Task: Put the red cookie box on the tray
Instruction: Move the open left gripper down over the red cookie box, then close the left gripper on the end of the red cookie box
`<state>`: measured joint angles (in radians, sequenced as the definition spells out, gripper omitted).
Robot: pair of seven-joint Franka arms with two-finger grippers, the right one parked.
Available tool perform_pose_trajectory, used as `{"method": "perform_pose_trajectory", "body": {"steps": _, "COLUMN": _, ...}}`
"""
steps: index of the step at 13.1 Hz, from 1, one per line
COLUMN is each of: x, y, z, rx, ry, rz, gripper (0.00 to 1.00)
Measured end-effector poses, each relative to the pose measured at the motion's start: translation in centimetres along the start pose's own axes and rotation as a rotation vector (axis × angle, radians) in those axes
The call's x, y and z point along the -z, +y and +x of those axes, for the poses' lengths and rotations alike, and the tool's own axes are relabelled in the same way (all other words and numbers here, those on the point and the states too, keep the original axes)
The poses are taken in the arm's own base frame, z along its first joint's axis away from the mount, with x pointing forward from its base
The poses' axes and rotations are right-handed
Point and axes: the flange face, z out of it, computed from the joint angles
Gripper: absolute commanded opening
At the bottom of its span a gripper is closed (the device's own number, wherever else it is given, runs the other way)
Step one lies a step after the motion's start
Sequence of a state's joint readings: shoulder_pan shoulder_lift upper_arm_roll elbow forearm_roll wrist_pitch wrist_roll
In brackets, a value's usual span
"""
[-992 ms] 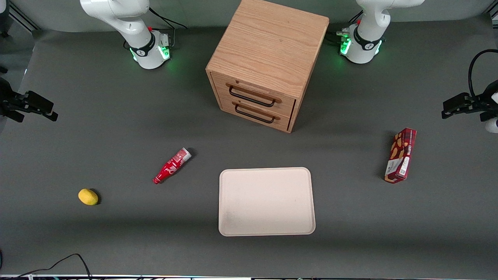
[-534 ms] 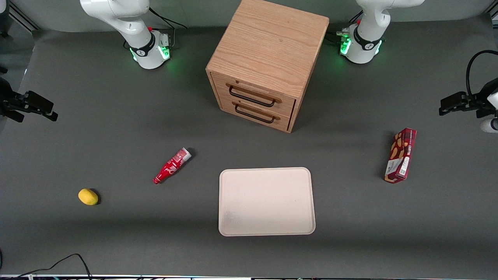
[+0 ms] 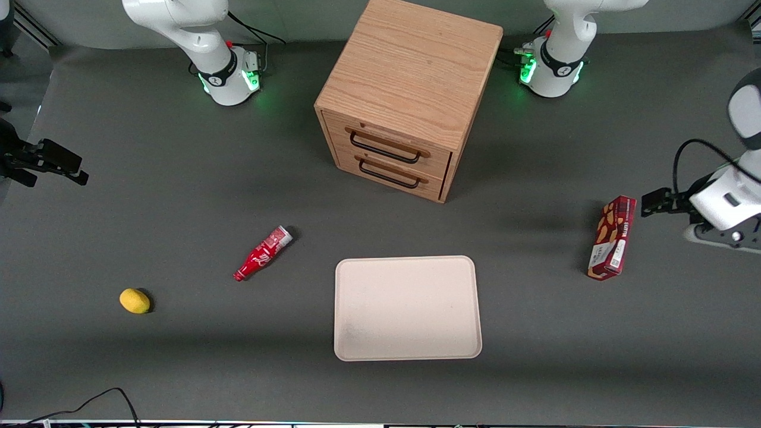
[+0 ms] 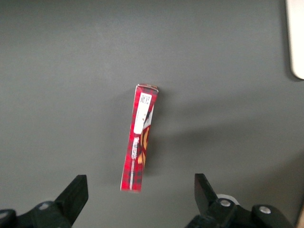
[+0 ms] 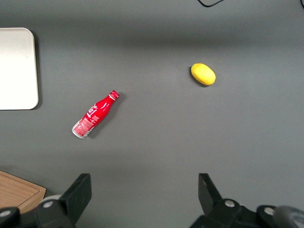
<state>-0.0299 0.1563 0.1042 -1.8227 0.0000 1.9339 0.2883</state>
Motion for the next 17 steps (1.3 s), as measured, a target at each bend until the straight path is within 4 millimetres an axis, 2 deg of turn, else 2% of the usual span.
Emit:
{"method": "perform_pose_trajectory", "body": {"steps": 6, "x": -10.8, "y": -1.7, "z": 0.3, "rx": -0.083, "ry": 0.022, "rz": 0.017, "gripper": 1.0}}
{"method": "perform_pose_trajectory", "body": {"steps": 9, "x": -14.7, "y": -2.4, "z": 0.4, "rx": -0.13, "ry": 0.016, "rz": 0.02, "gripper": 1.0}}
{"method": "perform_pose_trajectory", "body": {"steps": 13, "x": -17.8, "y": -2.0, "z": -0.6, "rx": -0.178, "ry": 0.033, "rz": 0.028, "gripper": 1.0}}
{"method": "perform_pose_trajectory", "body": {"steps": 17, "x": -18.5, "y": -1.8, "z": -1.0, "rx": -0.189, "ry": 0.027, "rz": 0.025, "gripper": 1.0}}
